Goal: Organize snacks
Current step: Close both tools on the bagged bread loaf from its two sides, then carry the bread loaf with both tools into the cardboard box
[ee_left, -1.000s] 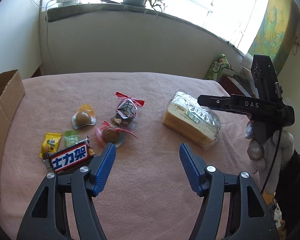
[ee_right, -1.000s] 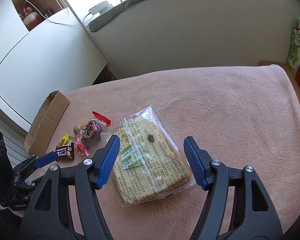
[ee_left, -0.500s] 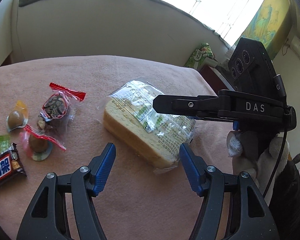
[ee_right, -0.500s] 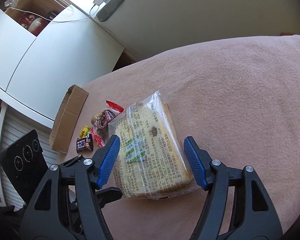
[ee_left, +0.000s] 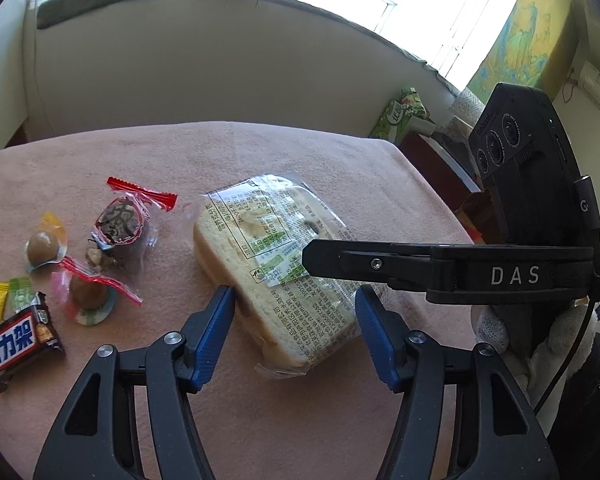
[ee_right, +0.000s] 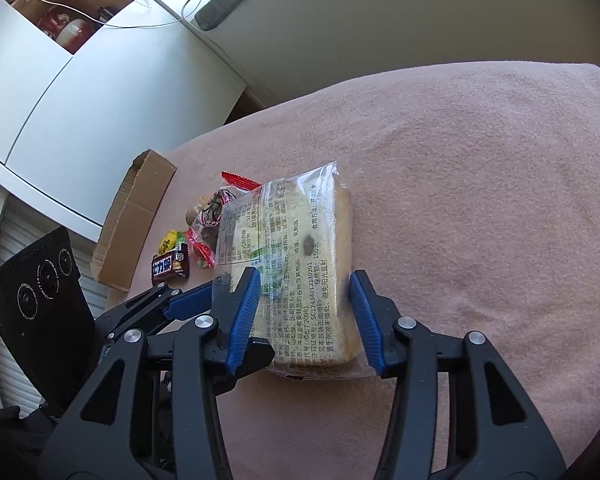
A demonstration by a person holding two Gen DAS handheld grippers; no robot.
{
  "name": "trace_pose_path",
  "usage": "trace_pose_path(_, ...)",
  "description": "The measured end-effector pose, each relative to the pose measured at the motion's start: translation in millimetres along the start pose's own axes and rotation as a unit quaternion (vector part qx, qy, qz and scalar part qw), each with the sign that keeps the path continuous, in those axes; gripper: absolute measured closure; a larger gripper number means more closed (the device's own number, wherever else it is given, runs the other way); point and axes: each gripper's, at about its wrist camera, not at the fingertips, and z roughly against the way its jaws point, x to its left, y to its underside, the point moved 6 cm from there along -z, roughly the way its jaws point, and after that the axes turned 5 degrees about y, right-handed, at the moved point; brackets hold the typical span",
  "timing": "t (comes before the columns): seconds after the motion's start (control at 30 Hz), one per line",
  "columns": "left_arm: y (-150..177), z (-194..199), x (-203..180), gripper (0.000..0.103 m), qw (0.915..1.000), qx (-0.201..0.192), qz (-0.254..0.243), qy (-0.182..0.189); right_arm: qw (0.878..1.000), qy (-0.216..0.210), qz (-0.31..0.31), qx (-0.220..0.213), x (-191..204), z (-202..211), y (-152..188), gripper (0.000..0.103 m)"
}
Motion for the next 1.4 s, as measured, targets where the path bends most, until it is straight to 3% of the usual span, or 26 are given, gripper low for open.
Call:
trace_pose_path(0.73,1,92,34,0.041,0.9948,-0.081,-0.017,-0.060,0.998,-0.026,0.046,-0.021,98,1,4,0.055)
trace_pose_path(1.4,-7,182,144,0.042,0.9779,-0.156,0.063,-0.124,0.988,-0.082,0.133,0.003,245,-68,-38,0.055)
